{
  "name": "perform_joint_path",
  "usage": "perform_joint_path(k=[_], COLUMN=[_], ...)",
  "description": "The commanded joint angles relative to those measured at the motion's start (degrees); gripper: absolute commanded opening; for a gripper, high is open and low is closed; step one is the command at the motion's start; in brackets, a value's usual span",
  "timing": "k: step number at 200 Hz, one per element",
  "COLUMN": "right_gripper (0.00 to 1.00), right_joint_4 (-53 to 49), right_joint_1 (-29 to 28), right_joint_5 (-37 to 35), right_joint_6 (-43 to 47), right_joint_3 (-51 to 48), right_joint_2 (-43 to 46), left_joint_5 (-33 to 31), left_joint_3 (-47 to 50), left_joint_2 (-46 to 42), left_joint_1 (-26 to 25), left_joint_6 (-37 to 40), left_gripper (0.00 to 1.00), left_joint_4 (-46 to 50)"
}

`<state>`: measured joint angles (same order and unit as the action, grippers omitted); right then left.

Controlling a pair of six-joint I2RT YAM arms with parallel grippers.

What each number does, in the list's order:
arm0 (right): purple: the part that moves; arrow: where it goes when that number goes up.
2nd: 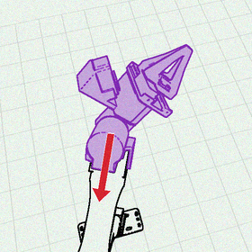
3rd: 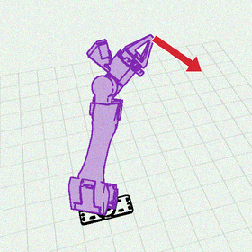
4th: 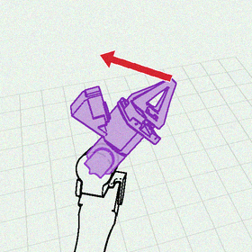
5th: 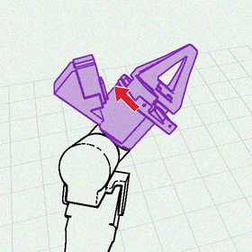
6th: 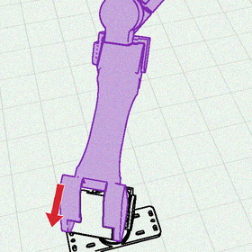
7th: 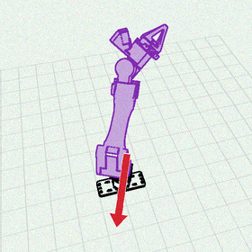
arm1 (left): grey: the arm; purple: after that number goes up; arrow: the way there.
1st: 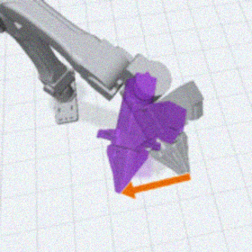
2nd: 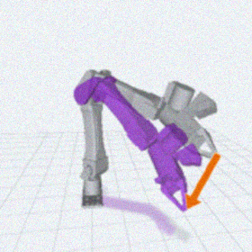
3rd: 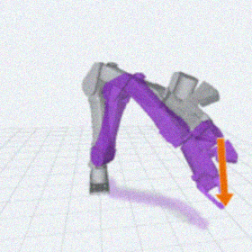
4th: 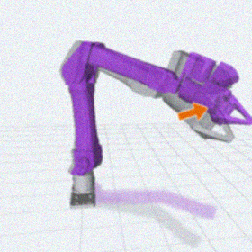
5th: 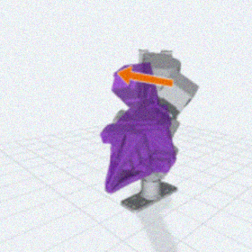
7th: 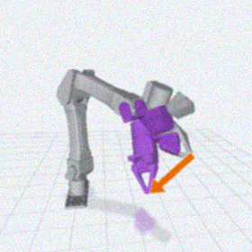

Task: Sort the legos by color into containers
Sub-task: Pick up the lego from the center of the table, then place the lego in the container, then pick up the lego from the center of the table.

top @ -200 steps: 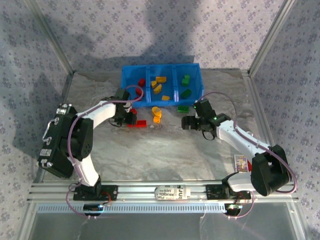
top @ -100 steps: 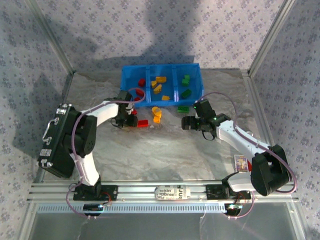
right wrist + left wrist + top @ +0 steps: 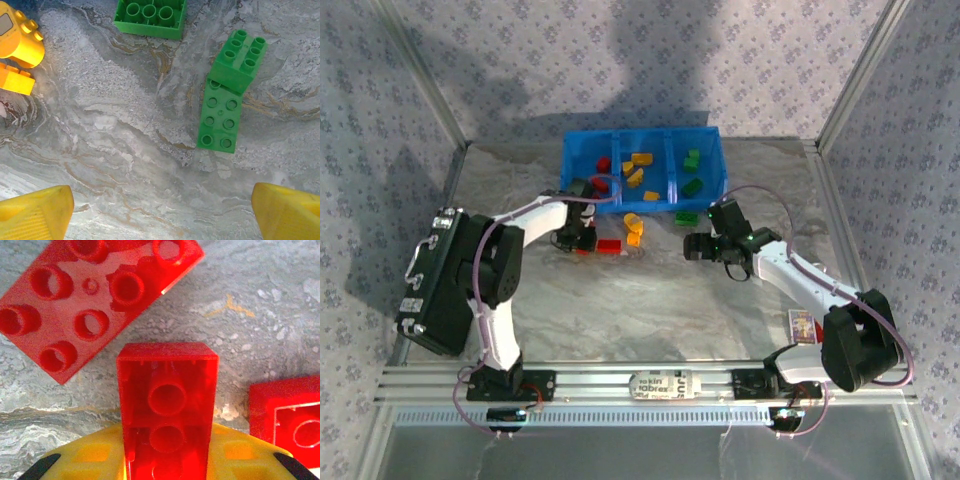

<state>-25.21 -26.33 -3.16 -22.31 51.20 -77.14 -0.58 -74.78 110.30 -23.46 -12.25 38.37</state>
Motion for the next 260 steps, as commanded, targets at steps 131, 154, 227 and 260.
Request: perform_joint_path(k=[131, 154, 227, 260], right_gripper=[0.94, 0.94, 0.93, 0.92], right_joint_4=[-0.54, -0.53, -0.71, -2.1], right_joint_1=[-1.75, -2.45, -9.35, -11.51], right_joint_5=[0.79, 1.26, -0.17, -2.3], right_joint_6=[-1.07, -0.38, 1.41, 2.41], right_joint_3=[-0.81, -0.24, 18.88, 30.59], right_joint_2=[1.59, 0.99, -18.21, -30.17], left_joint_5=[-1.72, -2.28, 0.33, -1.55], left_joint_3=[-42.66, -29.8, 12.6, 23.47], left_joint_2=[10.86, 2.64, -32.04, -43.23], left_joint_1=[2.33, 1.32, -0.68, -3.71], left_joint_6=[-0.45, -2.64, -10.46, -13.07], left_gripper=[0.77, 0.82, 0.85, 0.85], left_joint_4=[18.16, 10.03, -8.56, -8.06])
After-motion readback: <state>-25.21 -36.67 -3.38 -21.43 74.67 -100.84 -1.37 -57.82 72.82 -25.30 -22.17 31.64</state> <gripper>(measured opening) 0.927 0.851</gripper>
